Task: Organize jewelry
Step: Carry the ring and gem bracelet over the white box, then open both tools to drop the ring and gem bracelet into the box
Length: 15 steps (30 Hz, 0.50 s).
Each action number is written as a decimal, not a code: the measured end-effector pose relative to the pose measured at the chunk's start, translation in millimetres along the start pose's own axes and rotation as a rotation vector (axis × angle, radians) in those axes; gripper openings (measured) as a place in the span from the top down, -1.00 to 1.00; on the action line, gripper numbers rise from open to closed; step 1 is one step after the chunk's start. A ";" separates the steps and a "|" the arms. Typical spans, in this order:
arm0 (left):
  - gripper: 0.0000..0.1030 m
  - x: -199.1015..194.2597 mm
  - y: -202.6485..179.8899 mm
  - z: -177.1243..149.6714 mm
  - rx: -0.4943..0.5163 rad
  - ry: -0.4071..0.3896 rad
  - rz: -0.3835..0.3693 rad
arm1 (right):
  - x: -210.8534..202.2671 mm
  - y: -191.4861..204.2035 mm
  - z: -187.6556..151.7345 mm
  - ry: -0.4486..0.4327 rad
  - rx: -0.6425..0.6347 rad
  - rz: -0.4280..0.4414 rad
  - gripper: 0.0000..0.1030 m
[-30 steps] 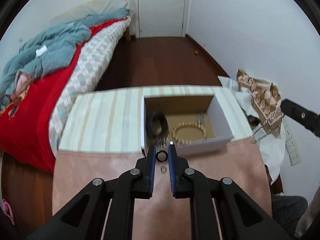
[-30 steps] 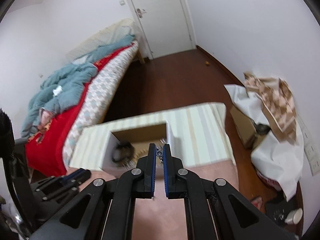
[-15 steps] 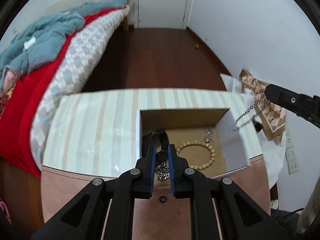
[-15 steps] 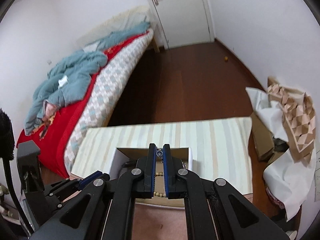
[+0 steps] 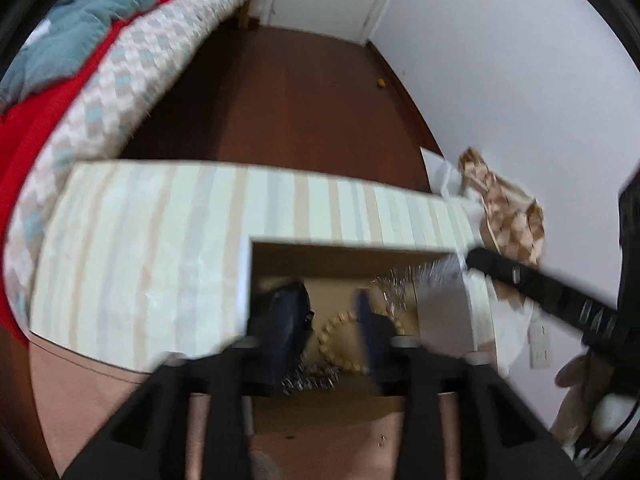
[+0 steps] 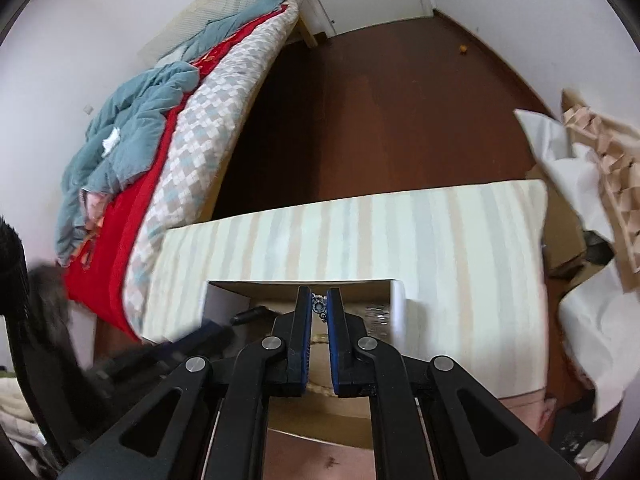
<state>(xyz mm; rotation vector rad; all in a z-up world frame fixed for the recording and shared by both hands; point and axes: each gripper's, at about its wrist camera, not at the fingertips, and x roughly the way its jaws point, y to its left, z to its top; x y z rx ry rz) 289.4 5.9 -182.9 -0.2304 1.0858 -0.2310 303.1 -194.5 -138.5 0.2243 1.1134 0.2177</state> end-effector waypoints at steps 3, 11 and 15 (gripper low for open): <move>-0.65 -17.7 3.8 6.7 -0.017 -0.063 0.034 | -10.2 2.1 -9.0 -0.012 -0.014 -0.015 -0.12; -0.86 -45.2 16.6 -0.4 0.036 -0.135 0.230 | -25.1 11.8 -32.5 -0.025 -0.051 -0.135 -0.77; -0.89 -48.6 24.5 -18.6 0.057 -0.136 0.325 | -29.1 22.1 -47.3 -0.025 -0.100 -0.239 -0.98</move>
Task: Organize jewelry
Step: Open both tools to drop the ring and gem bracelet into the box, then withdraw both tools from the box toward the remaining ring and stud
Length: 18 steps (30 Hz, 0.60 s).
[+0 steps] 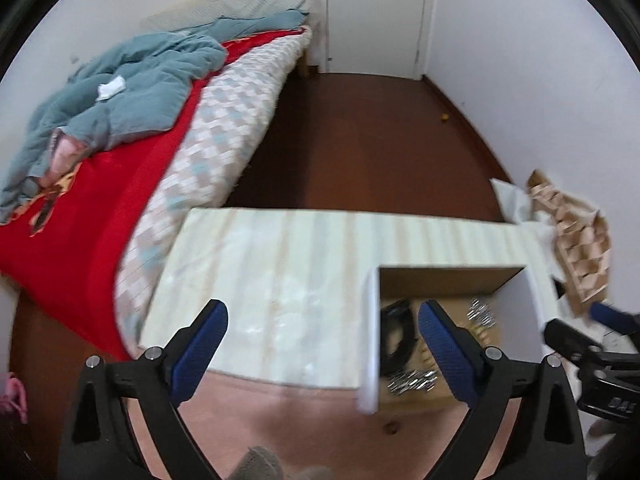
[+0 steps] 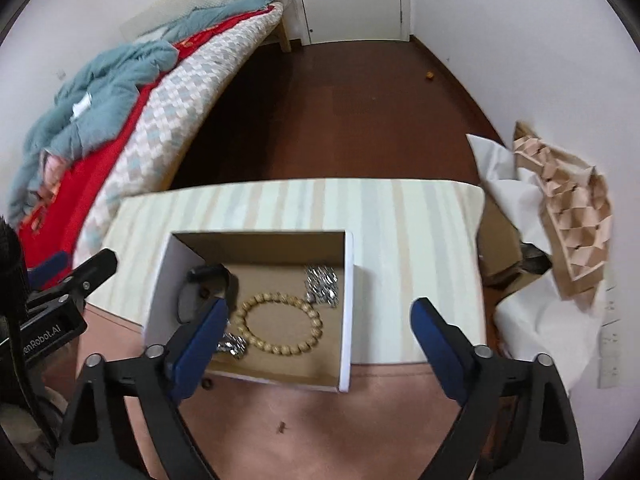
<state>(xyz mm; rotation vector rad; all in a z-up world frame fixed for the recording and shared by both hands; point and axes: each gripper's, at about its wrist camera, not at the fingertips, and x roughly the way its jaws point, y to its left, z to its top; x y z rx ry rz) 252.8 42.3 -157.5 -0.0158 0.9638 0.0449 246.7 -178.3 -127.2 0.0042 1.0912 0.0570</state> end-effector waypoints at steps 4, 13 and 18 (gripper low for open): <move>-0.89 -2.8 2.9 -16.1 0.018 0.012 0.044 | -5.7 5.2 -13.0 -0.001 -0.021 -0.063 -1.00; -0.90 -30.4 -0.8 -34.1 0.034 0.002 0.057 | -35.1 8.1 -33.0 -0.048 0.002 -0.131 -1.00; -0.90 -58.7 -2.7 -37.9 0.040 -0.039 0.056 | -59.5 8.4 -41.5 -0.082 0.015 -0.138 -1.00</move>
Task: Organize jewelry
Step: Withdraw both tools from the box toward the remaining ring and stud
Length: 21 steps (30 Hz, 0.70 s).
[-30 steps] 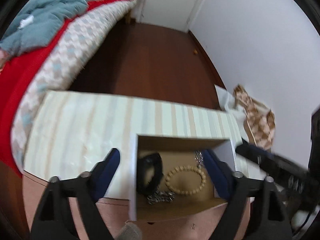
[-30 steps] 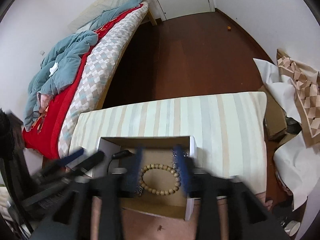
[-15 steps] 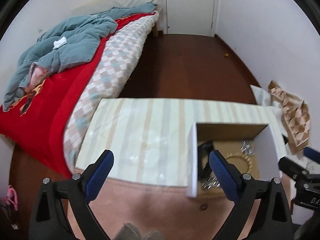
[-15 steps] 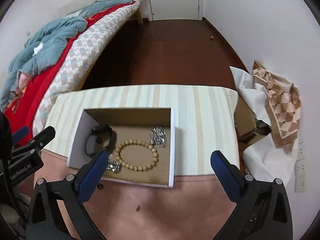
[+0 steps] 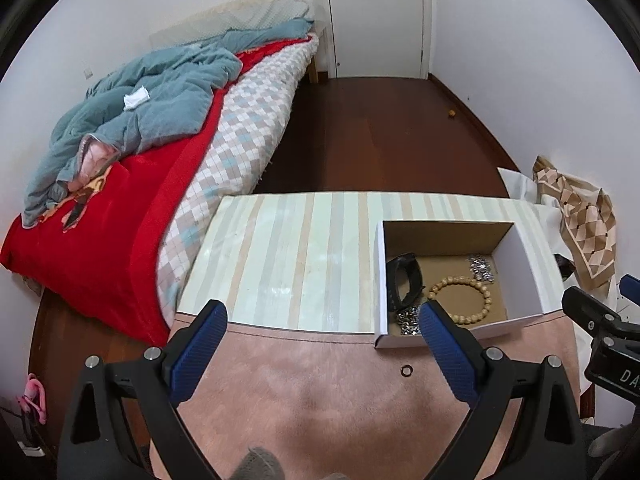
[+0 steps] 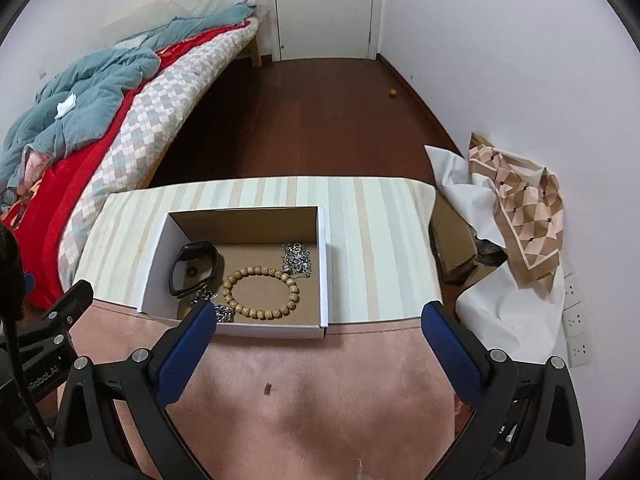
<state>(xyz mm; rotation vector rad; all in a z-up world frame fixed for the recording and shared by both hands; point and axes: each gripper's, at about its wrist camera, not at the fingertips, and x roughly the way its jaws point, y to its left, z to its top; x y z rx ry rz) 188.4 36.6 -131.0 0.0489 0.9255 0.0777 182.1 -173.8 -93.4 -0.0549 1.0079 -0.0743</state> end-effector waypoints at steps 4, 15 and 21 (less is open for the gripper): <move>-0.90 -23.8 0.4 -1.2 -0.006 -0.031 -0.009 | -25.3 -1.4 -4.2 -0.036 0.005 -0.002 -1.00; -0.90 -92.1 4.9 -9.2 -0.029 -0.119 -0.049 | -108.0 -7.6 -23.9 -0.145 0.026 -0.004 -1.00; -0.90 -111.6 7.6 -15.3 -0.044 -0.143 -0.071 | -138.3 -13.6 -34.9 -0.177 0.048 0.010 -1.00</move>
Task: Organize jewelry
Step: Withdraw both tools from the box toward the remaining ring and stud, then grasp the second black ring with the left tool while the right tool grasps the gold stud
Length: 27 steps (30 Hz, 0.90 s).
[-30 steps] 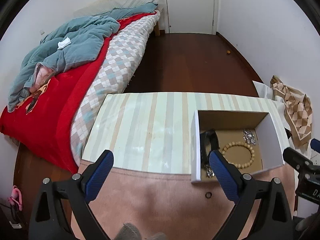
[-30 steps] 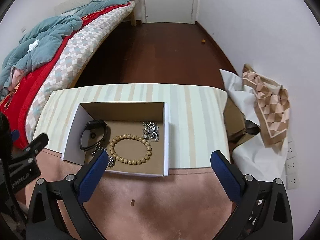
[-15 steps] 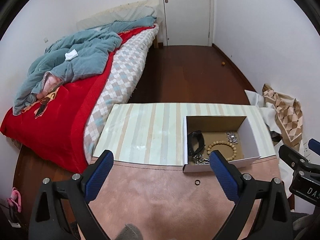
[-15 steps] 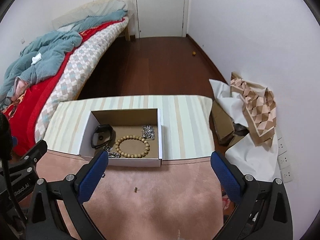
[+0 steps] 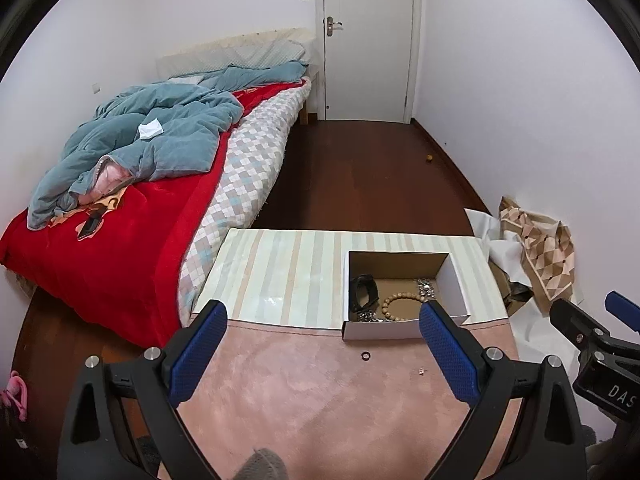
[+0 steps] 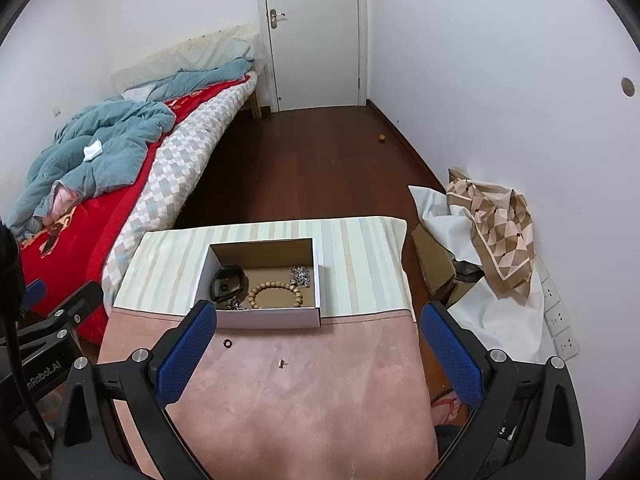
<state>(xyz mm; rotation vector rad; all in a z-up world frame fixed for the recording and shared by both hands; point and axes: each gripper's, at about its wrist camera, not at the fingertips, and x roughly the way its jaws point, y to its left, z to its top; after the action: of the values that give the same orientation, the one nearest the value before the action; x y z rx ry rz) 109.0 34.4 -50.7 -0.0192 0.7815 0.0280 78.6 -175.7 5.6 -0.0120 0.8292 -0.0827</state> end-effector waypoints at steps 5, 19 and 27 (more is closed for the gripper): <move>-0.90 7.1 6.4 -6.9 -0.025 0.024 0.011 | 7.5 -4.8 -8.3 0.024 0.019 0.014 -1.00; -0.90 144.0 53.3 -118.5 -0.066 0.410 0.259 | 171.3 17.4 -106.3 0.256 0.041 0.178 0.22; -0.90 180.8 66.2 -137.1 -0.084 0.477 0.270 | 212.8 44.6 -129.6 0.249 -0.042 0.174 0.47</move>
<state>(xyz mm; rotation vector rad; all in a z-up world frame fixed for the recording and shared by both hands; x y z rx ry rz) 138.6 100.0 -275.9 0.0003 1.2551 0.3215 129.2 -145.1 -240.6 0.0314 1.0773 0.0991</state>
